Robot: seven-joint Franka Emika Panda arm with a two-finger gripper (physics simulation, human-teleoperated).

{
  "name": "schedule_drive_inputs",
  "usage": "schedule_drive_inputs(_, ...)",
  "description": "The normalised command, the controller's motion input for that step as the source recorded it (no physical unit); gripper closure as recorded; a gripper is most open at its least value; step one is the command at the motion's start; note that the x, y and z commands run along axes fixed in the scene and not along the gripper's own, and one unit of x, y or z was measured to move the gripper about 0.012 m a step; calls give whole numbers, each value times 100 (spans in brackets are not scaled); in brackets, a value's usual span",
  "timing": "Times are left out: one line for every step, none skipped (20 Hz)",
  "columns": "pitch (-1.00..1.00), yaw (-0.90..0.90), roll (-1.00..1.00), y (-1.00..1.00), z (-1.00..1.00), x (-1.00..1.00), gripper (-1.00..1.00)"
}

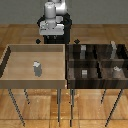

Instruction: Place the milk carton into the appropriate compartment.

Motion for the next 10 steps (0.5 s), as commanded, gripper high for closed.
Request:
schedule_drive_inputs(0,0,0,0,0,0,-100)
schedule_drive_inputs(0,0,0,0,0,0,-100)
schedule_drive_inputs(0,0,0,0,0,0,-100)
schedule_drive_inputs(0,0,0,0,0,0,-100)
schedule_drive_inputs(0,0,0,0,0,0,-100)
schedule_drive_inputs(0,0,0,-100,0,0,-100)
schedule_drive_inputs(0,0,0,0,0,0,-100)
schedule_drive_inputs(0,0,0,-100,0,0,-100)
schedule_drive_inputs(0,0,0,-100,0,0,-100)
schedule_drive_inputs(0,0,0,-100,0,0,-100)
